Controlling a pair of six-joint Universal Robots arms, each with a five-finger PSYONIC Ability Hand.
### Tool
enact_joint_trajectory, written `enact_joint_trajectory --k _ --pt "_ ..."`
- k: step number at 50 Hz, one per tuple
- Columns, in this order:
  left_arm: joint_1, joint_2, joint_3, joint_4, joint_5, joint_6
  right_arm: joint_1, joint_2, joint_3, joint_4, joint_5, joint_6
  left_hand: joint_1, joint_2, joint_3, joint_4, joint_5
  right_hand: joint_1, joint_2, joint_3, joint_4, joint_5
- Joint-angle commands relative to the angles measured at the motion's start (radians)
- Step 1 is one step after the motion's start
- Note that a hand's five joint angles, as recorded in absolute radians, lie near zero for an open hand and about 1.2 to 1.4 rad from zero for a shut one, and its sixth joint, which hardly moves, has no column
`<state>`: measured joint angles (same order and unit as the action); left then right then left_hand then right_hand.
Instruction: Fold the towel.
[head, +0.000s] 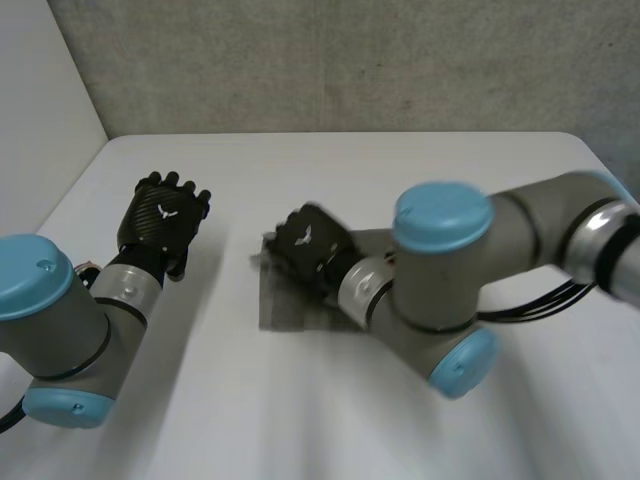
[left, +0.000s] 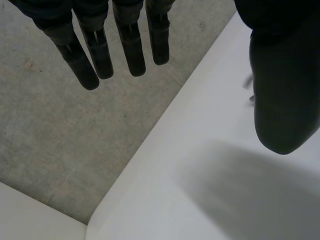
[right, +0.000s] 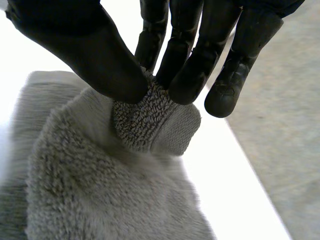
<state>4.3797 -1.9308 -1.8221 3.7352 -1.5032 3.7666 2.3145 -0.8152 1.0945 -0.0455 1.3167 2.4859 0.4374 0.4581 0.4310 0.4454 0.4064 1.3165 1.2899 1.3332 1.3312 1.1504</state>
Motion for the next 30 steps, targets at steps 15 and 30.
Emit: enact_joint_trajectory --k 15,30 --pt "-0.086 -0.002 0.047 0.002 -0.002 -0.002 -0.223 -0.260 0.290 -0.005 0.041 0.183 -0.089 -0.110 -0.082 -0.097 -0.232 -1.142 -1.115 -1.159 -1.157 -1.150" --pt "-0.242 -0.079 0.089 -0.005 0.003 -0.001 -0.455 -0.282 0.535 -0.117 -0.027 0.145 -0.077 -0.098 -0.071 -0.085 -0.221 -0.813 -0.787 -0.830 -0.828 -0.822"
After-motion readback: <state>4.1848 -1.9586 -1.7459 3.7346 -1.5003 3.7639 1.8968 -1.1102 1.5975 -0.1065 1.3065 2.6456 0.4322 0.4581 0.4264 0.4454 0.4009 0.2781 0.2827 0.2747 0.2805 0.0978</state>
